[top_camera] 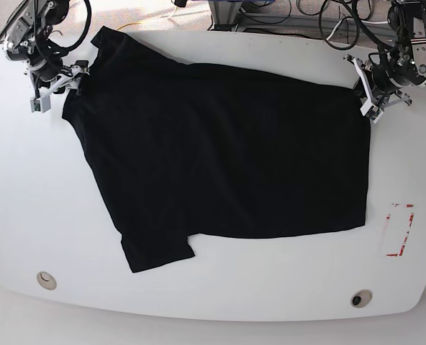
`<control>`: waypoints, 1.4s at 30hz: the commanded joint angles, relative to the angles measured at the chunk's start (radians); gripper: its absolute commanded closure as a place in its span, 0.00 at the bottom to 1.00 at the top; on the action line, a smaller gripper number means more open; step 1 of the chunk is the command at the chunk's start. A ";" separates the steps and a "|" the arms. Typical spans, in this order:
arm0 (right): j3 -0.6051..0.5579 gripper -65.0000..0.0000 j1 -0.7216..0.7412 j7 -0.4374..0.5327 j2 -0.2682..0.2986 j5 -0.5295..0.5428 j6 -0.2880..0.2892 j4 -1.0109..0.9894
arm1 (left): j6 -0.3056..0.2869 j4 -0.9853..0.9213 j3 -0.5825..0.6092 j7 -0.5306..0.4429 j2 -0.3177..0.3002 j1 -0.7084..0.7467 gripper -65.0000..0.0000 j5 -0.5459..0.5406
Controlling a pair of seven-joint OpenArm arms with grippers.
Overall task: Layout the t-shirt on the table in an organized manner, then fold the t-shirt properly
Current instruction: 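Lift the held shirt edges with both grippers toward the robot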
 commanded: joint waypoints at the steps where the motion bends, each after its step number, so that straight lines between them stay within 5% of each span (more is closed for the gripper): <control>1: 0.005 0.34 -0.002 0.015 0.012 0.015 0.002 0.015 | 0.001 0.010 -0.008 0.007 -0.014 0.001 1.00 0.009; 22: -0.069 0.34 -0.025 0.010 -0.048 0.016 0.002 0.020 | 0.001 0.014 -0.009 0.007 -0.016 -0.025 1.00 0.006; 25: -0.070 0.46 -0.023 0.010 -0.049 0.015 0.002 0.020 | 0.001 0.037 -0.025 0.007 -0.016 -0.027 1.00 0.008; 31: -0.072 1.00 -0.018 0.008 -0.046 0.015 0.002 0.022 | 0.001 0.086 -0.055 0.007 -0.014 -0.028 1.00 0.005; 38: -0.065 1.00 -0.021 -0.050 -0.045 0.016 0.002 0.143 | 0.001 0.145 -0.072 0.023 -0.014 -0.050 1.00 0.003; 42: -0.062 1.00 -0.017 -0.147 -0.046 0.016 -0.001 0.272 | 0.001 0.165 -0.098 0.136 -0.016 -0.090 1.00 0.000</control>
